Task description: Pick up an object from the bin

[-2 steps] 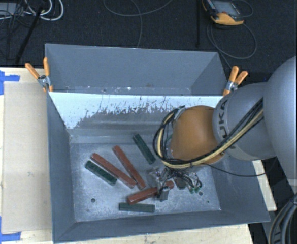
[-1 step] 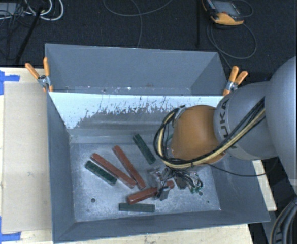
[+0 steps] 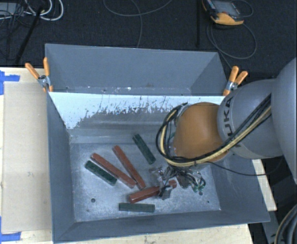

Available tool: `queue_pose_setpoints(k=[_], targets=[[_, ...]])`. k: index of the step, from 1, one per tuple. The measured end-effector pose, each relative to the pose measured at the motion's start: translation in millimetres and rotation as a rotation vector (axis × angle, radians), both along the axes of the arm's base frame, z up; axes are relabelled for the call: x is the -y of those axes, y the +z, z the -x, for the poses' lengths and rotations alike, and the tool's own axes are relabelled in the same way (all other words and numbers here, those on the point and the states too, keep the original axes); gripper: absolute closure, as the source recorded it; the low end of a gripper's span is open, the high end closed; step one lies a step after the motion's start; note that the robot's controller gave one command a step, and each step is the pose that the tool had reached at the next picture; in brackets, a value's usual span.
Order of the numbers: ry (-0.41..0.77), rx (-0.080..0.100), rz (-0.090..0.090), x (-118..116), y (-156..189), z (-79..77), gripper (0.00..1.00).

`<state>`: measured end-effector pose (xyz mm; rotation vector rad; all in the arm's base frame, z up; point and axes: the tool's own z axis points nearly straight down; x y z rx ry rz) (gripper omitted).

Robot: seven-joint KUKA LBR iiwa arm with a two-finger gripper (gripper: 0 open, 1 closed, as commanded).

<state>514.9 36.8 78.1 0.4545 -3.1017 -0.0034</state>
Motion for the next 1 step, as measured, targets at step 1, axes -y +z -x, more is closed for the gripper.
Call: queue_pose_setpoints(k=[1], targets=[[0.000,-0.001,0.001,0.3,22.3,0.3,1.00]])
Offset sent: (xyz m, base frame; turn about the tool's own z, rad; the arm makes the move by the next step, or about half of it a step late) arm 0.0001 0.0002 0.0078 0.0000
